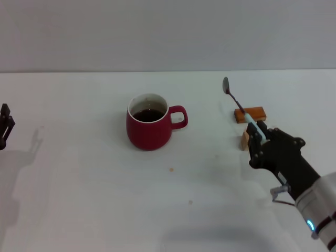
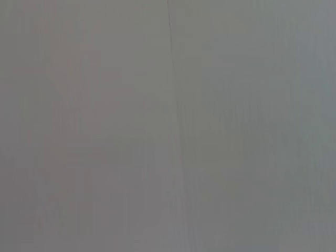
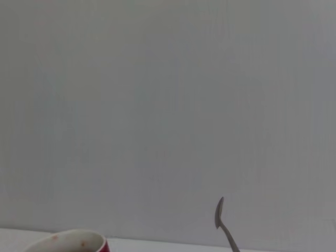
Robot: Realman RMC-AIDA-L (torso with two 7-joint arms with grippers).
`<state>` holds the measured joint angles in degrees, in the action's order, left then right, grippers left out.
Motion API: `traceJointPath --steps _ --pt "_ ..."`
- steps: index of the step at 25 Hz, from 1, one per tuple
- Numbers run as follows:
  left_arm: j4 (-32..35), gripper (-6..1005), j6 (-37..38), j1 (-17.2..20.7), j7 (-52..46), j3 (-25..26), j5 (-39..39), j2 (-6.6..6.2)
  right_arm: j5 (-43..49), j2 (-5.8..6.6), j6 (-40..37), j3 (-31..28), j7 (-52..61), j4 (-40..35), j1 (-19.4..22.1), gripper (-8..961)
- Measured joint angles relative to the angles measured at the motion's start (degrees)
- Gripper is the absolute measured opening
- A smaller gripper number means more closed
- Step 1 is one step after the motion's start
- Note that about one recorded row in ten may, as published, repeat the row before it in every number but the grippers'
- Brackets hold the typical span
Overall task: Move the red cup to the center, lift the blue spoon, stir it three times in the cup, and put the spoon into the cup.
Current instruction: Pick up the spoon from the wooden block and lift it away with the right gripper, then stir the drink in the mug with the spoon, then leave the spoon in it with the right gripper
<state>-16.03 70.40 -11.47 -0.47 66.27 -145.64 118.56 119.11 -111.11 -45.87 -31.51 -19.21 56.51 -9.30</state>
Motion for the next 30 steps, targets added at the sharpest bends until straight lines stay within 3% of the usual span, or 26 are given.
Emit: traceJointPath --steps 2,6,13,16,17,18,19,20,21,22,30 --pt "0.06 855 0.0 0.04 -0.01 0.0 0.01 0.0 0.04 0.65 5.86 -3.79 -4.76 5.9 2.05 125" --pt "0.17 855 0.0 0.13 -0.12 0.0 0.06 0.0 0.11 0.69 11.87 -7.61 -9.04 11.12 3.91 125" --pt "0.26 855 0.0 0.13 -0.15 0.0 0.23 0.0 0.68 -0.69 27.11 -16.92 -17.25 21.89 8.51 125" --pt "0.3 855 0.04 0.13 -0.12 0.0 0.35 0.0 3.08 -2.01 35.5 -21.95 -17.9 26.51 10.05 126" --pt "0.3 855 0.04 0.13 -0.11 0.0 0.35 0.0 6.16 -3.68 42.33 -25.52 -17.94 29.7 11.16 126" --pt "0.3 855 0.04 0.14 -0.11 0.0 0.39 0.0 6.16 -3.68 42.33 -25.52 -17.94 29.7 11.16 126" --pt "0.3 855 0.04 0.14 -0.11 0.0 0.39 0.0 7.64 -4.66 45.26 -27.17 -17.95 31.09 11.66 126" --pt "0.3 855 0.06 0.16 -0.11 0.0 0.42 0.0 11.52 -6.9 52.72 -30.96 -17.94 33.98 12.4 126" --pt "0.3 855 0.08 0.19 -0.11 0.0 0.45 0.0 11.52 -6.9 52.72 -30.96 -17.94 33.98 12.4 126" --pt "0.3 855 0.09 0.19 -0.1 0.0 0.46 0.0 14.11 -7.82 57.95 -33.18 -17.05 36.6 12.31 126" --pt "0.37 855 0.03 -0.06 -0.12 0.2 0.45 0.0 18.69 -7.76 70.88 -37.62 -11.46 44.38 9.46 125"
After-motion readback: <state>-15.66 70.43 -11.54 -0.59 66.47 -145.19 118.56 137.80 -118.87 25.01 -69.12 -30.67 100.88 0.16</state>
